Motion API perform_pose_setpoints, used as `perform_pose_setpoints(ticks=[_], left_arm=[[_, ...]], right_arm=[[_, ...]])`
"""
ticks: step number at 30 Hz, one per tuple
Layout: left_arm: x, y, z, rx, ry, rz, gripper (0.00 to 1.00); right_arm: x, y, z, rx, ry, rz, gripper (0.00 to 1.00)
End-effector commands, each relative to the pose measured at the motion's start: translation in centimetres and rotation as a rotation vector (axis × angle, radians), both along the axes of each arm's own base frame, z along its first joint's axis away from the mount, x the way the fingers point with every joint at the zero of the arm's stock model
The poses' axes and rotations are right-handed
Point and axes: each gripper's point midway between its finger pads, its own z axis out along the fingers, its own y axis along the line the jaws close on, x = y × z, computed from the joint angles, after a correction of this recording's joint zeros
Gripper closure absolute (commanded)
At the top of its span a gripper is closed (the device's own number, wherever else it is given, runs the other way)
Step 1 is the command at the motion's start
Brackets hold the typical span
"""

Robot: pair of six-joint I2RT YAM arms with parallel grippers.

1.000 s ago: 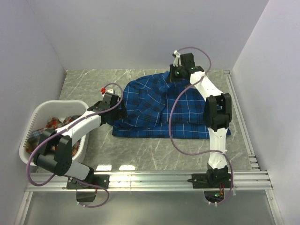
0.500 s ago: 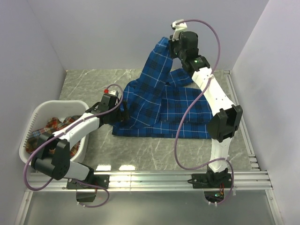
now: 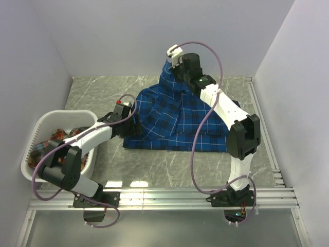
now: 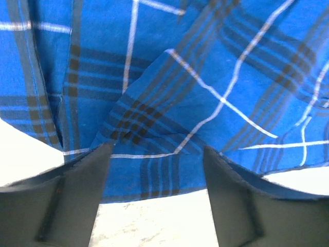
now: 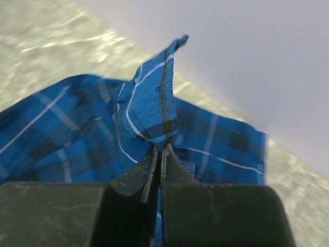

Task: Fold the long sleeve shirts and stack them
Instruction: Fold the shirt

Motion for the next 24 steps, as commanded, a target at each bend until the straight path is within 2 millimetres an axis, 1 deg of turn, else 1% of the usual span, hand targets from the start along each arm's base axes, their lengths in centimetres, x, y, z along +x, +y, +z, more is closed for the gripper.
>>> perform_pose_setpoints(ticks=[1, 2, 3, 4, 5, 6, 7, 8, 9, 10, 11, 12, 13, 14, 15, 16, 17, 18, 19, 20, 21, 22, 23, 24], left_arm=[[0.3, 0.2, -0.1, 0.009, 0.030, 0.046, 0.30], [0.3, 0.8, -0.5, 0.035, 0.034, 0.072, 0.33], [0.0, 1.2, -0.9, 0.050, 0.049, 0.082, 0.37], [0.0, 1.6, -1.3, 0.059, 0.062, 0.097, 0.40], [-0.2, 1.9, -1.7, 0.062, 0.079, 0.110, 0.44], [-0.5, 2.1, -2.2, 0.065, 0.099, 0.118, 0.45], [-0.7, 2.7, -2.9, 0.070, 0.126, 0.134, 0.52], [-0.9, 2.9, -3.3, 0.068, 0.145, 0.148, 0.58], [-1.1, 3.2, -3.8, 0.070, 0.164, 0.162, 0.64], [-1.3, 3.9, -4.4, 0.081, 0.191, 0.184, 0.67], [-1.4, 4.2, -4.6, 0.080, 0.201, 0.200, 0.71], [-1.6, 4.5, -4.9, 0.082, 0.214, 0.209, 0.72], [-1.5, 5.0, -4.9, 0.078, 0.215, 0.229, 0.73], [-1.7, 5.3, -5.0, 0.077, 0.222, 0.240, 0.73], [-1.8, 5.5, -5.2, 0.077, 0.229, 0.249, 0.73], [-1.8, 5.8, -5.2, 0.076, 0.229, 0.261, 0.73], [-1.9, 6.0, -5.3, 0.074, 0.235, 0.269, 0.73], [-2.1, 6.1, -5.5, 0.073, 0.240, 0.272, 0.73], [-2.1, 6.2, -5.6, 0.066, 0.243, 0.279, 0.73], [-2.2, 6.3, -5.7, 0.064, 0.245, 0.283, 0.73], [-2.3, 6.4, -5.7, 0.064, 0.250, 0.289, 0.73], [-2.2, 6.5, -5.6, 0.064, 0.245, 0.292, 0.73], [-2.3, 6.5, -5.6, 0.063, 0.247, 0.294, 0.73], [-2.3, 6.6, -5.6, 0.063, 0.242, 0.299, 0.73]], right_arm=[[-2.2, 1.2, 6.7, 0.054, -0.143, 0.094, 1.00], [-2.6, 1.3, 7.1, 0.054, -0.151, 0.101, 1.00], [-3.1, 1.5, 6.4, 0.043, -0.138, 0.112, 1.00], [-3.4, 1.5, 6.3, 0.027, -0.141, 0.123, 1.00], [-4.3, 1.6, 7.1, 0.026, -0.154, 0.139, 1.00], [-5.0, 1.8, 6.0, 0.011, -0.135, 0.153, 1.00], [-5.6, 1.7, 6.2, 0.004, -0.142, 0.162, 1.00], [-6.9, 1.5, 7.5, 0.012, -0.165, 0.180, 1.00], [-7.8, 1.4, 6.1, -0.003, -0.138, 0.197, 1.00], [-8.7, 1.3, 6.1, -0.002, -0.136, 0.211, 1.00], [-10.2, 0.6, 7.6, 0.013, -0.164, 0.218, 1.00], [-11.3, 0.3, 5.5, 0.000, -0.129, 0.226, 1.00], [-12.1, -0.3, 5.2, 0.010, -0.123, 0.208, 1.00], [-13.6, -1.4, 6.9, 0.038, -0.163, 0.193, 1.00], [-14.6, -2.0, 4.4, 0.037, -0.136, 0.181, 1.00], [-15.4, -2.8, 4.0, 0.051, -0.137, 0.162, 1.00], [-16.9, -4.2, 5.4, 0.072, -0.190, 0.132, 1.00], [-17.7, -5.0, 2.5, 0.057, -0.170, 0.113, 1.00], [-18.3, -5.9, 1.8, 0.064, -0.178, 0.085, 1.00], [-19.4, -7.8, 2.1, 0.066, -0.209, 0.020, 1.00], [-19.9, -8.8, -0.4, 0.051, -0.185, -0.013, 1.00], [-20.4, -9.6, -1.1, 0.065, -0.180, -0.052, 1.00], [-21.1, -10.5, -1.0, 0.078, -0.196, -0.080, 1.00], [-21.5, -12.0, -3.1, 0.054, -0.168, -0.146, 1.00]])
